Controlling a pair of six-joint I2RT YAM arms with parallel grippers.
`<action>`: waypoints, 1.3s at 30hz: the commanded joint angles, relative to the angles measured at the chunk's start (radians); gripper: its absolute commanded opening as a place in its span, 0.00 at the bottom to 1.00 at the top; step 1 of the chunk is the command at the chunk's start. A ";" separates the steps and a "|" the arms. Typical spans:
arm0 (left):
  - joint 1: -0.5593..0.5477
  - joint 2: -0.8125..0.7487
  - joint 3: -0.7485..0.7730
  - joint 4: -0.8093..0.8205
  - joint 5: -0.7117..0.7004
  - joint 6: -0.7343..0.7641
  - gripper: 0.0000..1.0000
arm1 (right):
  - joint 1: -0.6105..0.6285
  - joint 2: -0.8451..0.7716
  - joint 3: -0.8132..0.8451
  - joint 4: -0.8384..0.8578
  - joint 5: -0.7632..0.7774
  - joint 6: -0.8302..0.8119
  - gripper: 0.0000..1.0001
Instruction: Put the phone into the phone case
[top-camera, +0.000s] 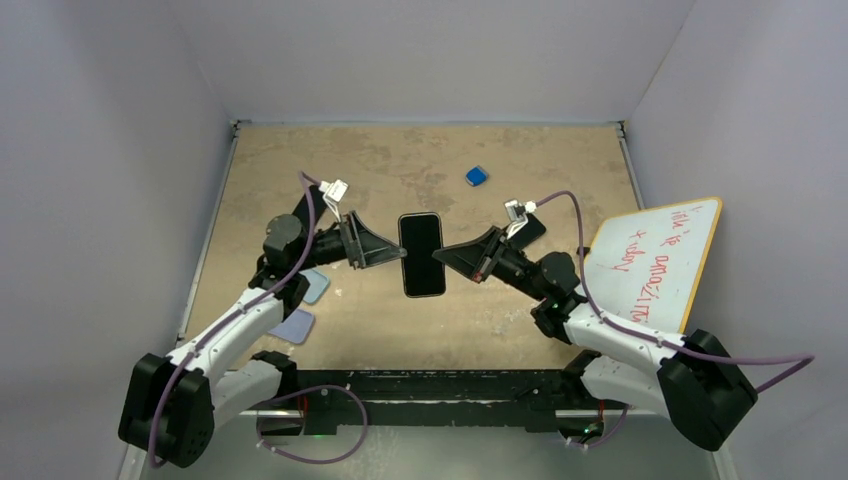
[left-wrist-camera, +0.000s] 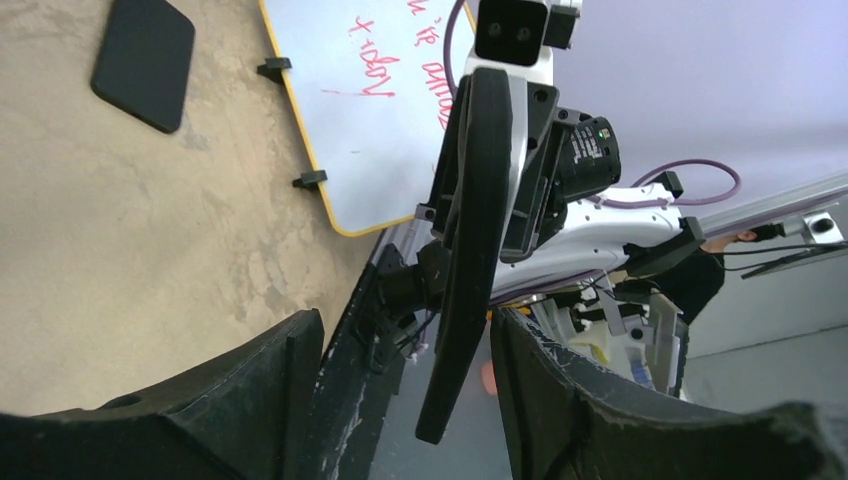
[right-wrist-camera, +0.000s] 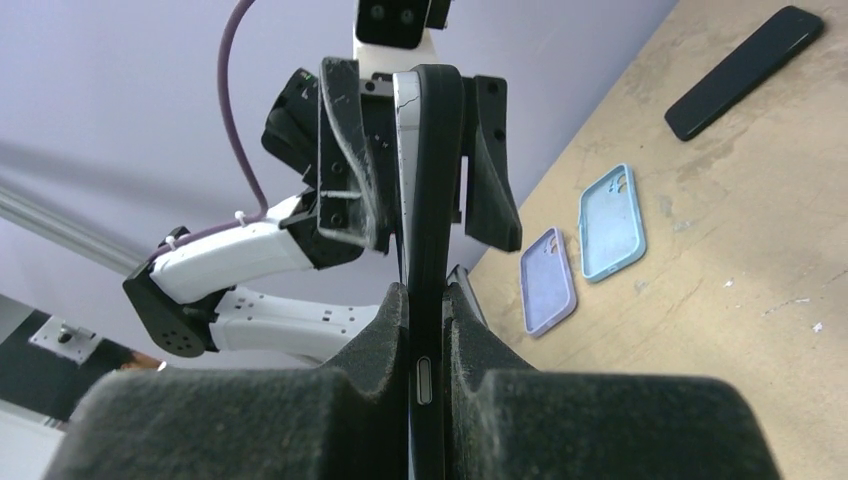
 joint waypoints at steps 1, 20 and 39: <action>-0.064 0.033 -0.009 0.135 -0.022 -0.042 0.64 | 0.002 -0.013 0.059 0.081 0.089 0.001 0.00; -0.122 0.041 0.049 0.026 -0.008 0.203 0.00 | 0.000 -0.076 0.102 -0.162 -0.021 -0.135 0.45; -0.143 0.008 0.054 -0.048 0.162 0.464 0.00 | -0.044 -0.001 0.440 -0.588 -0.286 -0.371 0.86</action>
